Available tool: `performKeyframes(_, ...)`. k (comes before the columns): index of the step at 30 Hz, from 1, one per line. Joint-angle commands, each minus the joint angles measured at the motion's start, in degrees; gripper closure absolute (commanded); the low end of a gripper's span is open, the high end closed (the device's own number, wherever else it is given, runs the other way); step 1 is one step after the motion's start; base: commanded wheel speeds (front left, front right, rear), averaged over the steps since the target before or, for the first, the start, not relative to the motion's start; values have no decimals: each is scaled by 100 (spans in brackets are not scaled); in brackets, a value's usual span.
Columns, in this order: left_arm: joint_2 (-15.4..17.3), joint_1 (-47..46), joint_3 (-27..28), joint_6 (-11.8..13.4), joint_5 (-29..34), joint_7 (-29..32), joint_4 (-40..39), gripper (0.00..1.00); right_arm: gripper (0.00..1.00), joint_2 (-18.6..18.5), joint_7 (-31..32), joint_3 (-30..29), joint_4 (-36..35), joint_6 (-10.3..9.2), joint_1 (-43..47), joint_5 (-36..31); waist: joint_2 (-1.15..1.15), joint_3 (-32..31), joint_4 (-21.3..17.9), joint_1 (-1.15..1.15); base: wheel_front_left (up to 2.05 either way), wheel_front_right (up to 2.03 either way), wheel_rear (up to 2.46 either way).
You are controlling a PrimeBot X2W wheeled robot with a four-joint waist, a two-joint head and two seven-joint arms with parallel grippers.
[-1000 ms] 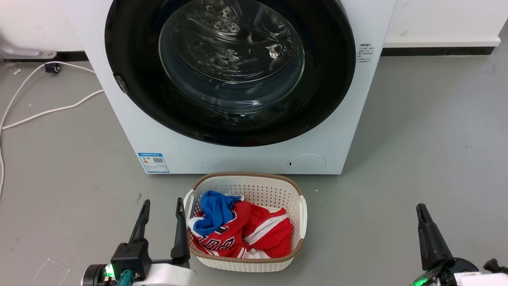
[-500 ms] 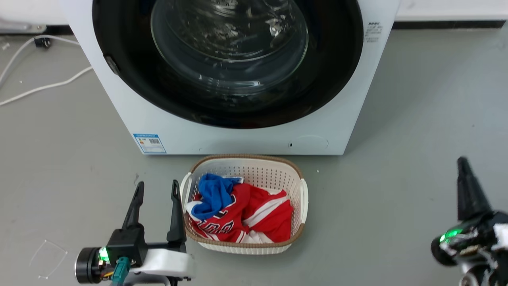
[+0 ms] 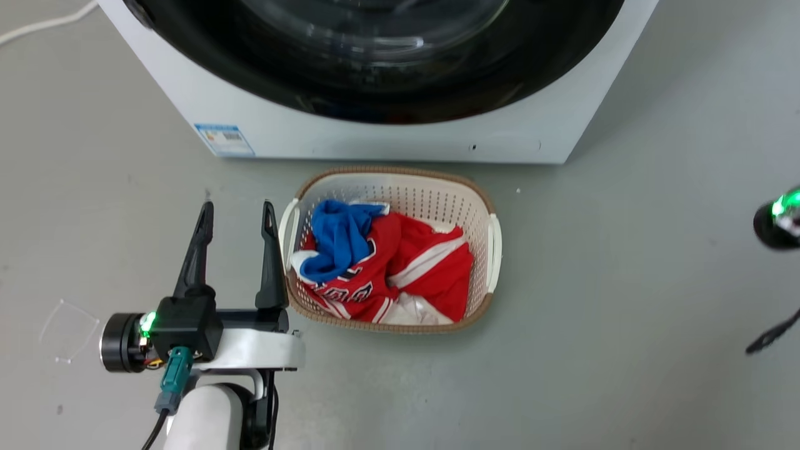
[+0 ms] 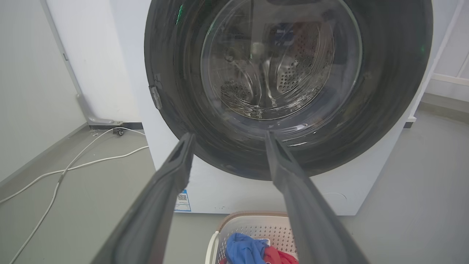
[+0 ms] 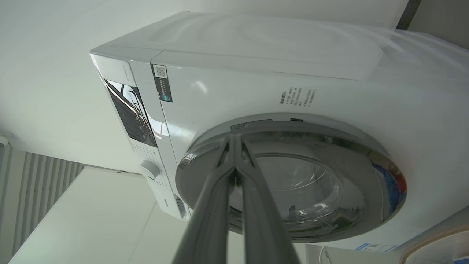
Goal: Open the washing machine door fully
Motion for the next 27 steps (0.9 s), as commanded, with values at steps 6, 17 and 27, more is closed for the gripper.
performKeyframes(6, -5, -318, 41, 3, 74, -14, -95, 0, 100, -368, 541, 208, 780, 1, -1294, 20, 0, 729, 72, -1, 0, 0, 0)
performKeyframes(17, -5, -729, -28, -20, 87, -14, -204, 0, 100, -804, 1084, 850, 1740, 1, -3124, -456, 0, 1430, 266, -1, 0, 0, 0)
performKeyframes(27, -5, -881, -135, 70, -13, -15, -243, 0, 100, -964, 1451, 1363, 2131, 1, -4067, -897, 0, 1799, 422, -1, 0, 0, 0)
